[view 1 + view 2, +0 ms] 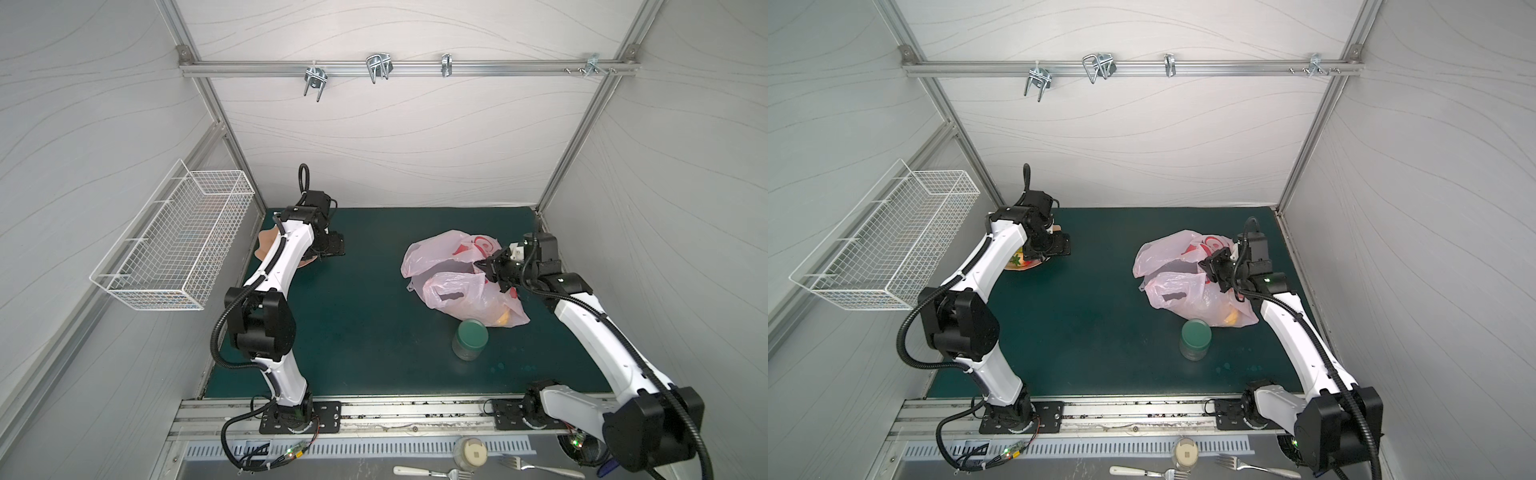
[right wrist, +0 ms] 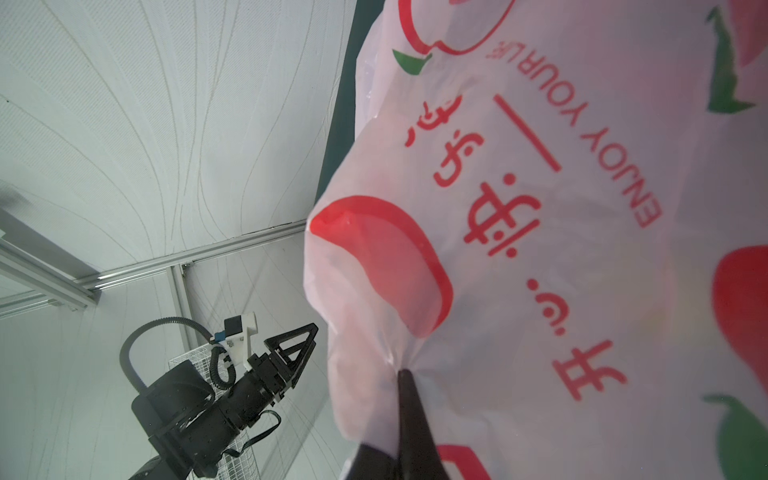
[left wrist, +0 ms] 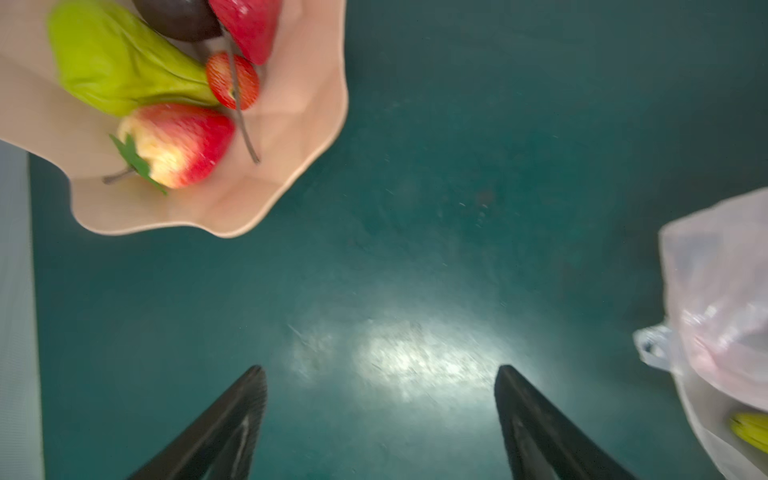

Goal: Place the fruits into the plastic bag
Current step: 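Withdraw the left gripper from the bag and move it over the bowl, then lower the left gripper and close it on the yellow-red peach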

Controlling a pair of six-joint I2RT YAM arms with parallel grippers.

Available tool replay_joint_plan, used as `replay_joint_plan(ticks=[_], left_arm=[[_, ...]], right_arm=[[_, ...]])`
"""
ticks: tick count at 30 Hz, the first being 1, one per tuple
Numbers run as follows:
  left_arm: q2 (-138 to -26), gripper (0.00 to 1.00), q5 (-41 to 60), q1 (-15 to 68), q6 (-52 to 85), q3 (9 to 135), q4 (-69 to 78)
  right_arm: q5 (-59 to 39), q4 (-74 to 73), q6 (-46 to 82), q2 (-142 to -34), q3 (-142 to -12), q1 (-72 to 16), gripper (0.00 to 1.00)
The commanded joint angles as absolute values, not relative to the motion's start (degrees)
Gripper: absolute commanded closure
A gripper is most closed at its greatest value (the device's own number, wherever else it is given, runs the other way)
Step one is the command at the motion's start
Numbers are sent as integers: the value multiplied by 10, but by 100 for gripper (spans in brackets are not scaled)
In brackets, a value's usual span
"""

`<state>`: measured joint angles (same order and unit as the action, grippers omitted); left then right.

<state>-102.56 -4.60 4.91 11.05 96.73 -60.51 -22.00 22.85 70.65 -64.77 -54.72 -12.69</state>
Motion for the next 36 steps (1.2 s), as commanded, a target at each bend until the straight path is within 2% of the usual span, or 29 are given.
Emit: replay_joint_plan(ticks=[1, 10, 15, 25, 36], left_arm=[[-1063, 15, -84, 30, 87, 1013, -587], [-1175, 19, -122, -20, 67, 1116, -561], [-1212, 24, -108, -33, 63, 1127, -510], [-1295, 24, -69, -43, 53, 1177, -437], [-1368, 28, -87, -53, 29, 1263, -431]], right_arm=[[-229, 216, 715, -649, -543, -120, 100], [-233, 220, 713, -646, -535, -110, 100], [-234, 222, 710, -652, -532, -109, 100], [-233, 224, 699, -678, -542, -108, 100], [-226, 231, 696, -688, -542, -108, 100]])
